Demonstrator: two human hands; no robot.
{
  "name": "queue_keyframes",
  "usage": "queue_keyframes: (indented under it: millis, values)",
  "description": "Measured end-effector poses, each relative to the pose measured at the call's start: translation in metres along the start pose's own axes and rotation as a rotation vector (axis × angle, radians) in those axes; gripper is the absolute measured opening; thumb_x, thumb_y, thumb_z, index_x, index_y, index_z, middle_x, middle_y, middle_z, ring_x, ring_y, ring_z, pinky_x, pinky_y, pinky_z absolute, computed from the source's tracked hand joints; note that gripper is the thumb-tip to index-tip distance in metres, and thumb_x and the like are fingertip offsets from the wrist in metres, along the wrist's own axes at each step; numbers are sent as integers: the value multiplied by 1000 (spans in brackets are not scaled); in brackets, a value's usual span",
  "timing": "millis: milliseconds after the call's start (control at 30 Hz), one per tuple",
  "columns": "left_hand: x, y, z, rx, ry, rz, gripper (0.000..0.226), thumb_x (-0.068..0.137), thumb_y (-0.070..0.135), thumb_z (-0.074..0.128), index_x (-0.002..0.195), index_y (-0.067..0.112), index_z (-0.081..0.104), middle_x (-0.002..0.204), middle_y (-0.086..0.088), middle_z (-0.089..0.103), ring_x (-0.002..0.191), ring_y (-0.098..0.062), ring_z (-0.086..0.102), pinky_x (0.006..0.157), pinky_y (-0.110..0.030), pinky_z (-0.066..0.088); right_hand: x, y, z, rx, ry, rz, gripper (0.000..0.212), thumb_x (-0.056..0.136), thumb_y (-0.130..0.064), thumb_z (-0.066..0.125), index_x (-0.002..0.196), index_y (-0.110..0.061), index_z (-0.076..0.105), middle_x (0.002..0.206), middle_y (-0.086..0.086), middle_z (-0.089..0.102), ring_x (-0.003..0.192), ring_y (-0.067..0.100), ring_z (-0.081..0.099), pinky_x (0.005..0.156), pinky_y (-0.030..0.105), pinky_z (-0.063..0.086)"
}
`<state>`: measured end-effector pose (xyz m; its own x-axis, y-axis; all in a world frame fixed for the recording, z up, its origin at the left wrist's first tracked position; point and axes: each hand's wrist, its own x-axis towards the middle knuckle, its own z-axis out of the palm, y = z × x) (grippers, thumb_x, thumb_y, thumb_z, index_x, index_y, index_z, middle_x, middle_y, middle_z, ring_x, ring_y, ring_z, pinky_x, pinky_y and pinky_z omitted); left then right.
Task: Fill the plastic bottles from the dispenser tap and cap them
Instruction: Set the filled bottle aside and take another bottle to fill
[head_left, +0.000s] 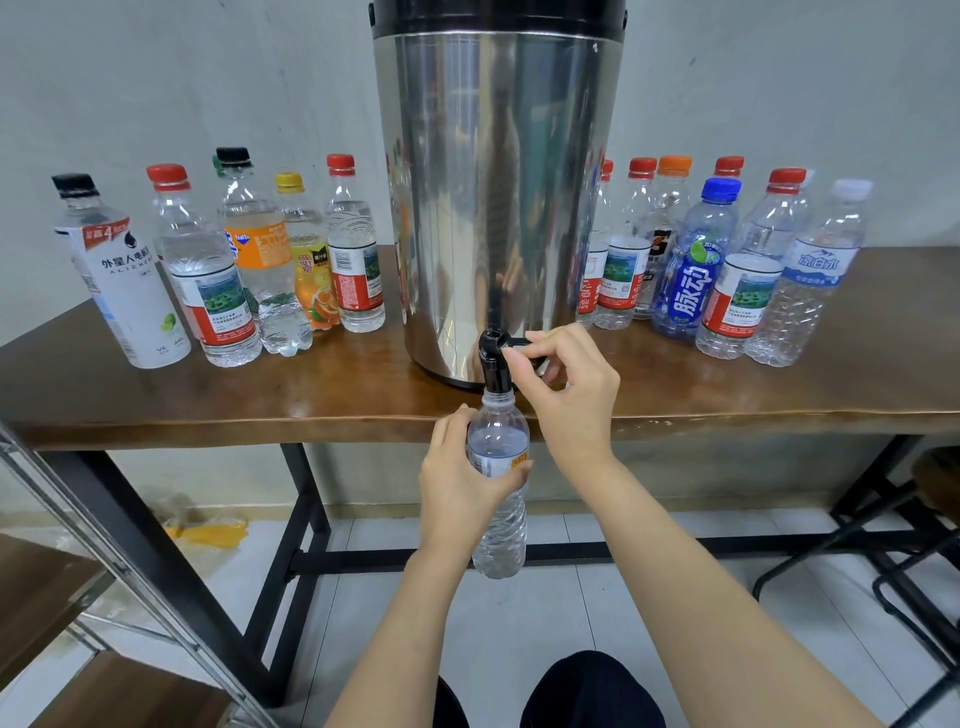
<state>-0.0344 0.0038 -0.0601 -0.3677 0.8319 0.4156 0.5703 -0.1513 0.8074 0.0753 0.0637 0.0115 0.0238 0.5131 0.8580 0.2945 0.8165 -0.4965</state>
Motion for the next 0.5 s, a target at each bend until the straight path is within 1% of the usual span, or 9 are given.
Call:
queue_keyframes:
  millis: [100,133,233,333,400,500]
  values:
    - [0,0,0,0,0,-3,74,64,35,91,127,21,54,125,13,52,108,3,46,84,1,31,0,0,0,4,-3,4,22,88,-25,70,78,-5,68,85,1,64,63,14,52,57,30,46]
    - [0,0,0,0,1,-3,74,64,35,91,127,21,54,125,13,52,108,3,46,84,2,31,0,0,0,4,-3,4,22,88,-25,70,78,-5,68,85,0,64,63,15,51,57,31,46]
    - [0,0,0,-2,7,-2,75,64,35,91,127,21,54,127,13,52,110,4,46,86,-3,32,0,-1,0,6,-1,6,21,88,-25,70,78,-6,68,86,0,64,62,14,51,57,31,46]
    - [0,-1,1,-7,8,-1,74,64,35,91,127,20,55,125,15,51,108,7,43,83,3,31,-1,0,0,2,0,2,21,88,-25,70,79,-6,69,86,0,64,62,14,50,57,31,46]
    - [0,-1,1,-8,9,-2,74,64,35,91,127,20,55,126,14,51,109,7,43,83,4,31,-1,0,0,3,1,3,21,88,-25,71,79,-6,69,86,0,64,61,15,51,57,31,46]
    - [0,-1,2,-13,13,-9,74,64,36,91,127,20,55,128,13,52,109,6,44,86,-2,33,0,0,0,9,4,0,22,88,-25,71,78,-6,69,85,0,63,60,15,50,56,31,45]
